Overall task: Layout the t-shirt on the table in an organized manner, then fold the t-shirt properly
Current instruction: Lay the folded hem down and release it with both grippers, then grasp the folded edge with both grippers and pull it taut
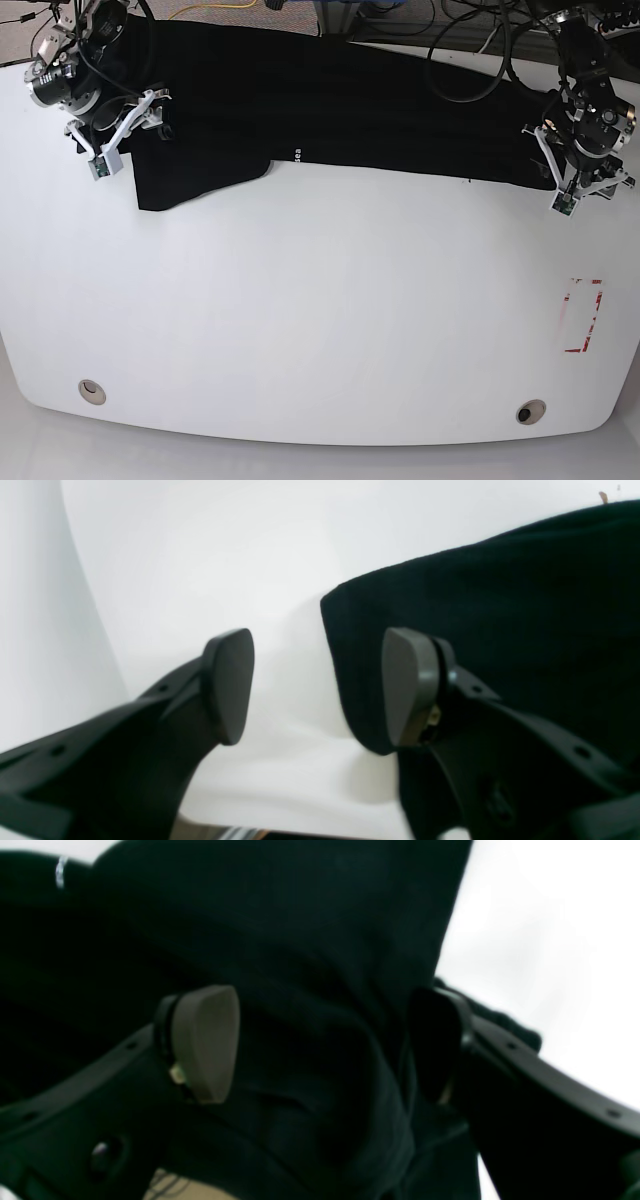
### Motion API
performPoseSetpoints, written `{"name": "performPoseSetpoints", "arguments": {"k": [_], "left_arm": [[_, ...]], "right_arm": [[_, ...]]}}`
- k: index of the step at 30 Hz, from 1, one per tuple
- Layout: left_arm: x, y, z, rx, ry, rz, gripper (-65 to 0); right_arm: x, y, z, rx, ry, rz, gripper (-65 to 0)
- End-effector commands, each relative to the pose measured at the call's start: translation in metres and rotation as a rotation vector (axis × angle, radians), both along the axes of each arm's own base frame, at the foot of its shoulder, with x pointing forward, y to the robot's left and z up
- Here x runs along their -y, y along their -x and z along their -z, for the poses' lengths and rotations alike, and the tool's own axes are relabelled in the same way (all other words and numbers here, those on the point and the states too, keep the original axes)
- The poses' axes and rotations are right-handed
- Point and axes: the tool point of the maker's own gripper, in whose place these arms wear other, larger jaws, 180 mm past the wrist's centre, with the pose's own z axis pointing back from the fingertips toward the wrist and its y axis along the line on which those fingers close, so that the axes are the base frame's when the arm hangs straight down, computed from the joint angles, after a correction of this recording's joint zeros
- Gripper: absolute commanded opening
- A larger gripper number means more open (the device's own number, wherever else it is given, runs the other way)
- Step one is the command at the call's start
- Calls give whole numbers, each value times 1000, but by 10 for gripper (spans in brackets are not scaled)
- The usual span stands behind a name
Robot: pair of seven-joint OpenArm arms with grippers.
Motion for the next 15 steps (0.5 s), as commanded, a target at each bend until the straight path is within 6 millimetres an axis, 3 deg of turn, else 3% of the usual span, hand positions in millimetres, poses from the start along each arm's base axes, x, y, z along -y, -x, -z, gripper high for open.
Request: {"name": "performPoseSetpoints", "arguments": {"k": [1,7,10,12,15], "left_arm": [[13,-8,-8,51,58,22,-271],[30,1,3,34,183,-20,-278],[36,12,14,10,221,-45,-347],[37,17,21,-9,231,-50,-403],[35,26,35,-54,245,-68,-517]], "right_arm": [[5,-5,-12,45,5,5,-200],[9,7,-8,25,-10,28,-485],[14,12,-4,2,17,39,-623],[20,18,1,-26,48,49,-648],[27,27,13,-69,86,66,-637]]}}
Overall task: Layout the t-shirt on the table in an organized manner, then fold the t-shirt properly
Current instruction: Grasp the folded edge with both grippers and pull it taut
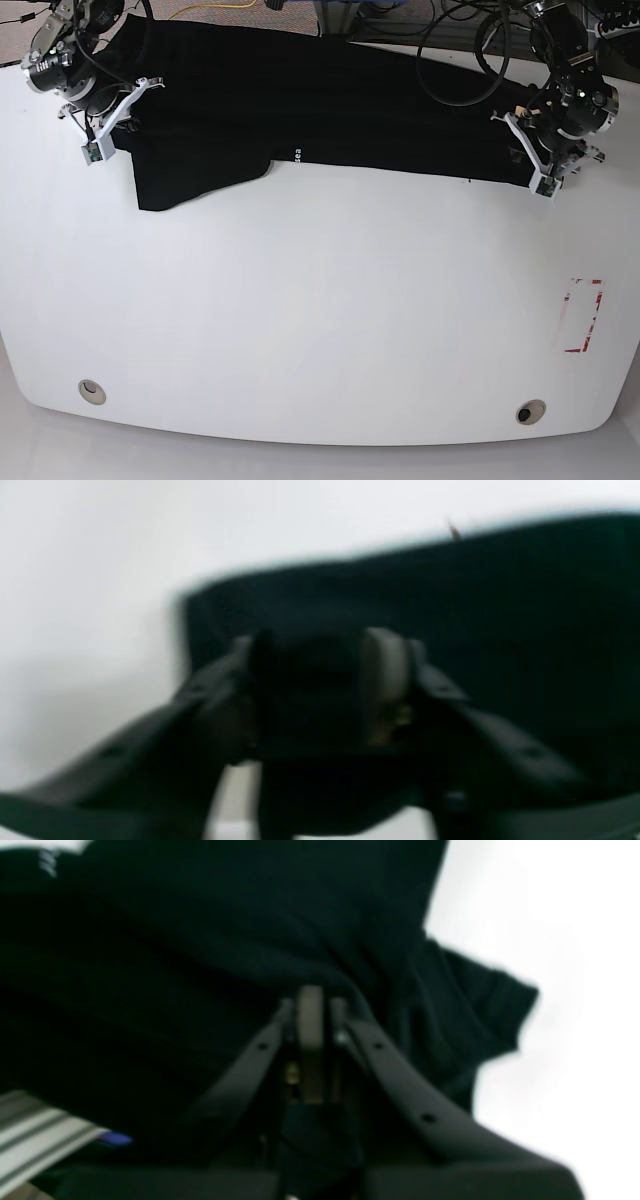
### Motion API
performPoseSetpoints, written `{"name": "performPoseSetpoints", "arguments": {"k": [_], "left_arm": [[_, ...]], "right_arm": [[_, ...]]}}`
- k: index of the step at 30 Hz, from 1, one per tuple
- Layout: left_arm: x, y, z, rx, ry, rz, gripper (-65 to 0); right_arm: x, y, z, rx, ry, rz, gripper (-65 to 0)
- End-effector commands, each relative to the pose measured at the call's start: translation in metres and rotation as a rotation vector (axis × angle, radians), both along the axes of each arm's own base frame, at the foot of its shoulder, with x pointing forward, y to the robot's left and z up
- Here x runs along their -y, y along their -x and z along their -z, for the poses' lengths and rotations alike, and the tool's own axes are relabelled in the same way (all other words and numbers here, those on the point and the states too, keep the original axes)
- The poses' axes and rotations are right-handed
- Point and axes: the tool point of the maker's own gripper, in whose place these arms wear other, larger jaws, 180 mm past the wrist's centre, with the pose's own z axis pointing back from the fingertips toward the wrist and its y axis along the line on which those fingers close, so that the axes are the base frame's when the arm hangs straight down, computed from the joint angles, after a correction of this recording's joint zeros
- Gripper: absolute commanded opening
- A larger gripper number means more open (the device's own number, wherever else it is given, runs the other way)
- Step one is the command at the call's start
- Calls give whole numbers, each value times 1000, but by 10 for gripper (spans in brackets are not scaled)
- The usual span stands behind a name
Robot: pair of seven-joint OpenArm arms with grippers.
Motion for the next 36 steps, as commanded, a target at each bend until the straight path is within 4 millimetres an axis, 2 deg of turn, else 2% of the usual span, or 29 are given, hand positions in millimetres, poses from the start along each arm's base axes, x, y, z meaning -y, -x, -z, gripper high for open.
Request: {"name": "performPoseSetpoints", "arguments": {"k": [1,4,10,17,24,31,36], "left_arm": [[-5,2,5,-8,7,-8,-549],[-6,13,20,-60,23,-16,-603],[-21,27,34,-125,9,-20,-603],[-26,24,42,-112,29,-16,-603],[-29,2,43,-90,32,-29,-601],[-38,-29,42,-80,5,-50,-601],[-38,-43,36,-55,7,-53,-600]], "right_arm": [[7,1,3,3,26,8,-626],[5,4,20,-31,23,5,-610],[9,7,47,-50,5,27,-610],[20,-2,75,-80,-13,80,-610],[38,-29,88,-43,1,115,-610],[56,-61,82,-23,32,126,-610],[60,-74,73,5,39,125,-609]]}}
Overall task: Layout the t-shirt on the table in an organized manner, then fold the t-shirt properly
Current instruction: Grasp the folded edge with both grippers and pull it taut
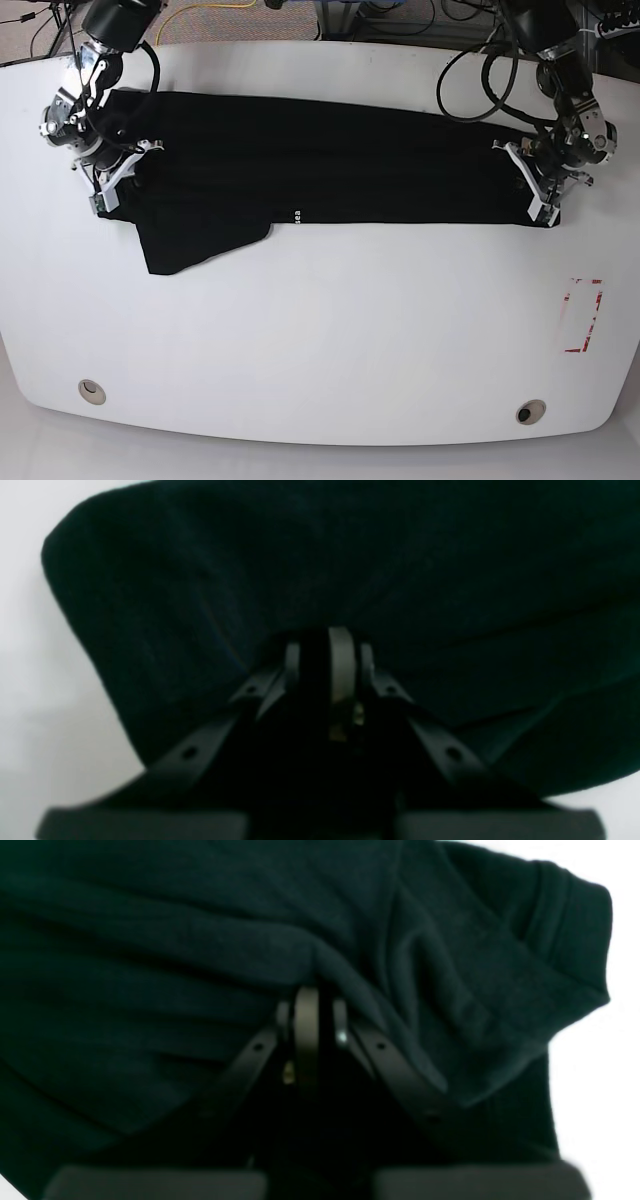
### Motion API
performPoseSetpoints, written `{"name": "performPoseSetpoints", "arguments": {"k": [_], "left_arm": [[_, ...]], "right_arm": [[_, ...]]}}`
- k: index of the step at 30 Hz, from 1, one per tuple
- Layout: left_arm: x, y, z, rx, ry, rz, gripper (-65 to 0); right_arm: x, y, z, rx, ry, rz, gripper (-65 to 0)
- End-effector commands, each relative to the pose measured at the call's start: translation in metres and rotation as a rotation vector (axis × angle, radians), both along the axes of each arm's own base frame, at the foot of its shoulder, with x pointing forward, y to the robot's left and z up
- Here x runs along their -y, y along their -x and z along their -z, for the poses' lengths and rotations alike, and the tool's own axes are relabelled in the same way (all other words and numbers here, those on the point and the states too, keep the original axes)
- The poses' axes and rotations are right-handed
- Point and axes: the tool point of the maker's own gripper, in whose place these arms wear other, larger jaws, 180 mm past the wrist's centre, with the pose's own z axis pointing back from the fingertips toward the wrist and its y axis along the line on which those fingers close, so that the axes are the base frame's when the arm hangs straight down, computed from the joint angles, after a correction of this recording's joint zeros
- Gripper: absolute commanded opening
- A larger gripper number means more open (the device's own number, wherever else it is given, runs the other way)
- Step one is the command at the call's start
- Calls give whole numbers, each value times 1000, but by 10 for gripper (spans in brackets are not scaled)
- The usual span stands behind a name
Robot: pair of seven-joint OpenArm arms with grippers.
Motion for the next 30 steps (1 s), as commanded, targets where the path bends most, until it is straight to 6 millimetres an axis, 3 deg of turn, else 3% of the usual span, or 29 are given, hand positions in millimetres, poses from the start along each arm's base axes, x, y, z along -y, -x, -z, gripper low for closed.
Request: {"name": "performPoseSetpoints", "arguments": {"k": [1,5,10,14,16,20,24,30], "left_arm": [[-20,6,0,-52,-85,-27,-600],[-22,6,-2,-66,-91,-28,-593],[-26,-7,-26,-8,-130,-28,-456],[-26,-14,-42,40,-155,-20,-331],[-25,-17,-50,59,-167,-19,-283],[-26,-21,-60,68,-187,-21,-278],[-26,-32,-77,104,-207,-23,-278],[-18,-42,-95,149,-233,6,-278]], "right_arm": [[26,12,2,-90,101,31,-609],[28,4,-19,-71,155,12,-574],[30,-15,-63,-29,247,-2,-341],[31,-27,-85,14,285,-2,-214],[31,-34,-93,38,290,0,-192],[31,-47,-103,70,288,8,-185],[29,-68,-100,77,229,22,-184],[23,-91,-80,56,115,34,-182]]}}
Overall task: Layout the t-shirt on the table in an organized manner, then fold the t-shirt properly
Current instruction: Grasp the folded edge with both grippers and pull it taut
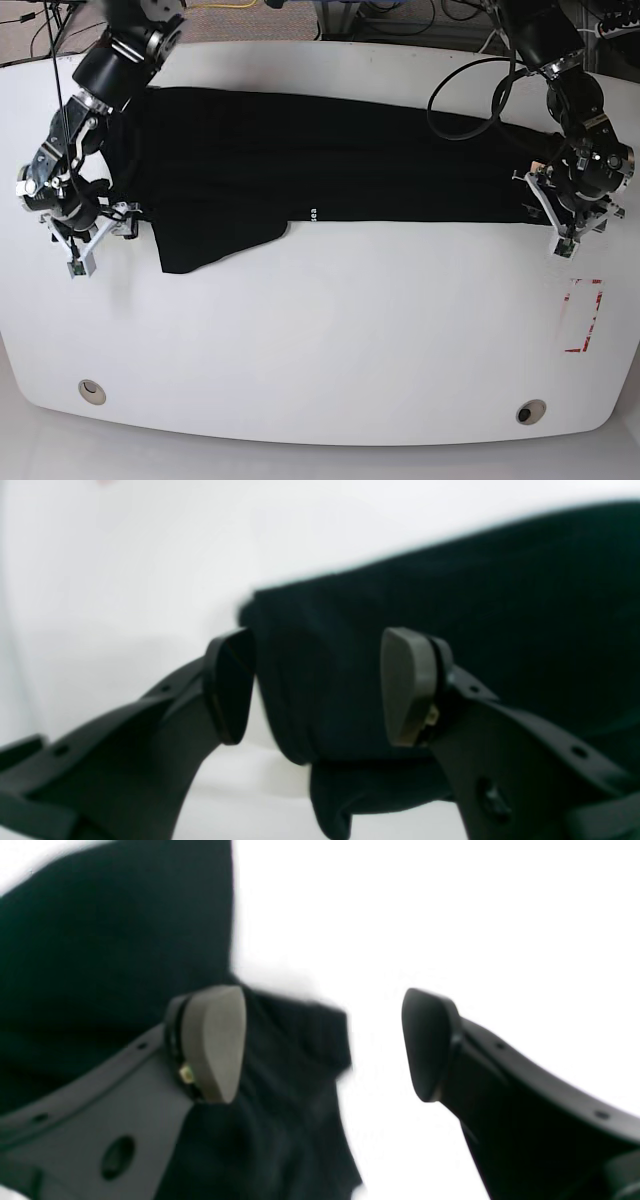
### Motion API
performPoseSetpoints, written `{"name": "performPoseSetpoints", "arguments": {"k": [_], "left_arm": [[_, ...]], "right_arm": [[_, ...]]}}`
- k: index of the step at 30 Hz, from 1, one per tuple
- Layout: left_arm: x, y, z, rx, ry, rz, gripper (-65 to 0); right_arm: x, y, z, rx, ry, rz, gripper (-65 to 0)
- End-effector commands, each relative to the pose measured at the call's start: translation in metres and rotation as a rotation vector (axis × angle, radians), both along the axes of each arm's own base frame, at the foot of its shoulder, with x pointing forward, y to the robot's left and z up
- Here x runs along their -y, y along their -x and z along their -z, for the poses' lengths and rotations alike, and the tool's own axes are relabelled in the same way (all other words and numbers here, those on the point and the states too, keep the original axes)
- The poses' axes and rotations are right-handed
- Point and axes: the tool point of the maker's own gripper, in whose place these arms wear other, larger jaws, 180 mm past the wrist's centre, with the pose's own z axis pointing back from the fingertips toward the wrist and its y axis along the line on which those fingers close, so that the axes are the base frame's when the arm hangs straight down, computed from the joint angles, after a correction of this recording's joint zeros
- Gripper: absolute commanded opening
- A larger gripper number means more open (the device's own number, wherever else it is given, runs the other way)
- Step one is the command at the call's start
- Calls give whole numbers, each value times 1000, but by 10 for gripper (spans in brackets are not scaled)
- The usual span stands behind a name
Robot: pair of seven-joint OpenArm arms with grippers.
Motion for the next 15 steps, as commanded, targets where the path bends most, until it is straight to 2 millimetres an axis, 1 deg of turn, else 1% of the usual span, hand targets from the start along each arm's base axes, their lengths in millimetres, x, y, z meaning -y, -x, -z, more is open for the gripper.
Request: {"name": "performPoseSetpoints", "arguments": {"k": [1,4,10,13,15], "left_arm": [[-1,-12,-22,64,-25,12,-278],[0,-13,-26,76,-31,15,-278],[-1,-13,-28,78,-35,16,-278],[-2,-13,-27,77,-37,16,-278],[-2,-13,-27,77,-38,16,-278]], "right_arm": [[2,-20,-8,51,-30,6,-182],[-6,-32,1,47,-72,-15,-182],[-29,-54,19,44,-136,-76,-182],[-39,-58,31,50,-175,-88,-182],[-44,-64,31,67,-189,-97,-182]]}}
